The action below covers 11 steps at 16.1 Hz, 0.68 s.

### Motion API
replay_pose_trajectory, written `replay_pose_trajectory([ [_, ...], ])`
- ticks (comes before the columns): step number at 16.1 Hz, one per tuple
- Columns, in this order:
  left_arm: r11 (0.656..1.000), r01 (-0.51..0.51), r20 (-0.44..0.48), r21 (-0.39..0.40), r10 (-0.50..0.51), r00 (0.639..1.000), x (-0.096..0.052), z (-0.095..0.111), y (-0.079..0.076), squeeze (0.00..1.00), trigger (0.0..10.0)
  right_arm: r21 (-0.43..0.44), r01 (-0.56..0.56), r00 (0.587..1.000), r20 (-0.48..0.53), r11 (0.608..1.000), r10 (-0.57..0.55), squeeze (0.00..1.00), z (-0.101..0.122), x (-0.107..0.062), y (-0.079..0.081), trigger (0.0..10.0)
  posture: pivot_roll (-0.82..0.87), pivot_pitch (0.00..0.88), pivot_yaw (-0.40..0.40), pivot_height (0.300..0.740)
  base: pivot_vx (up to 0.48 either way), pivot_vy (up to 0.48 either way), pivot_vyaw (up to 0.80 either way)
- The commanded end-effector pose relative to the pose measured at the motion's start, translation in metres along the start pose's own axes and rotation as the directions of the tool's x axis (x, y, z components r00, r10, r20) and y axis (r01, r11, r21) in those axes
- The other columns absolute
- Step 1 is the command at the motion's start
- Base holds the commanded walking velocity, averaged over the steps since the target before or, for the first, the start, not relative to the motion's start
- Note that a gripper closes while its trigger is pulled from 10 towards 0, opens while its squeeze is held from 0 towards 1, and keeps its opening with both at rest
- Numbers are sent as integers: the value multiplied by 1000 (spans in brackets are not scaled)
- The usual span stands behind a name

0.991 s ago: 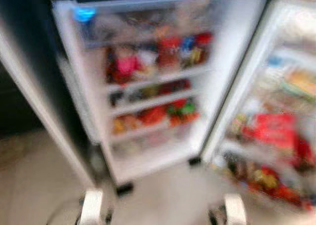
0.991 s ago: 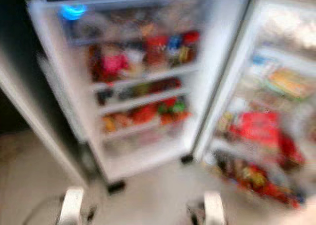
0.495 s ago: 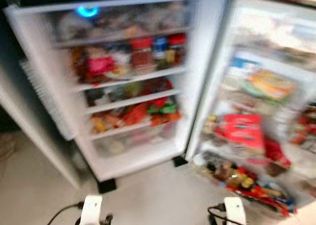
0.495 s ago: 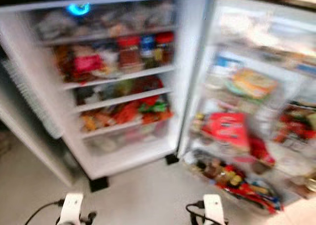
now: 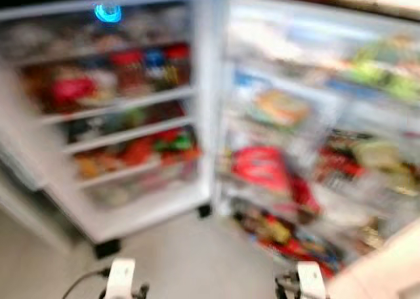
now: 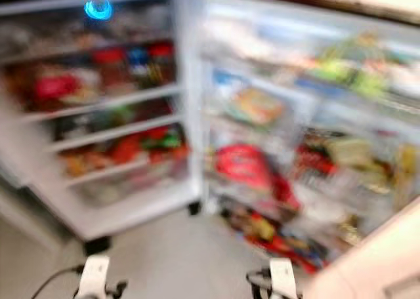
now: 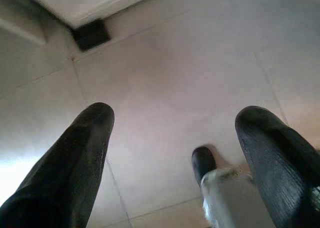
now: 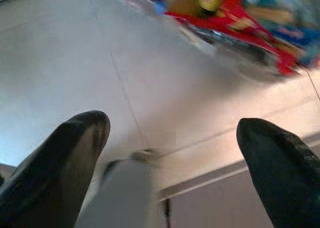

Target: Restocking fridge

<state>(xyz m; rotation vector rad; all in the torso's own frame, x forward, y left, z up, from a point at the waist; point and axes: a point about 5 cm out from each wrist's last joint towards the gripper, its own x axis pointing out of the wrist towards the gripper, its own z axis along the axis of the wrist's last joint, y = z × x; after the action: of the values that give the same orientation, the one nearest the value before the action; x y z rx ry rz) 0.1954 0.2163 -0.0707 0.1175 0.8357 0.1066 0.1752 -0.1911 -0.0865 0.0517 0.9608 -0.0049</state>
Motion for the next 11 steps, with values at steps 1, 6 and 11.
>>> replay_pose_trajectory([
  [1, 1000, 17, 5, 15, -17, 1000, 1, 2, -6, 0, 10000, -1, 20, 1000, -2, 1000, -20, 0, -1, -1, -8, 10000, -78, 0, 19, 740, 0, -450, 0],
  [6, 1000, 19, 17, 17, -19, 1000, 1, 5, -8, 0, 10000, -5, 24, 1000, 1, 1000, -23, 0, 0, -1, -8, 10000, -80, 0, 19, 740, 0, -445, 0],
  [11, 1000, 13, 26, 12, -14, 1000, 2, 7, -8, 0, 10000, -10, 25, 1000, 0, 1000, -25, 0, -1, -1, -8, 10000, -81, 0, 20, 740, 0, -172, 0],
])
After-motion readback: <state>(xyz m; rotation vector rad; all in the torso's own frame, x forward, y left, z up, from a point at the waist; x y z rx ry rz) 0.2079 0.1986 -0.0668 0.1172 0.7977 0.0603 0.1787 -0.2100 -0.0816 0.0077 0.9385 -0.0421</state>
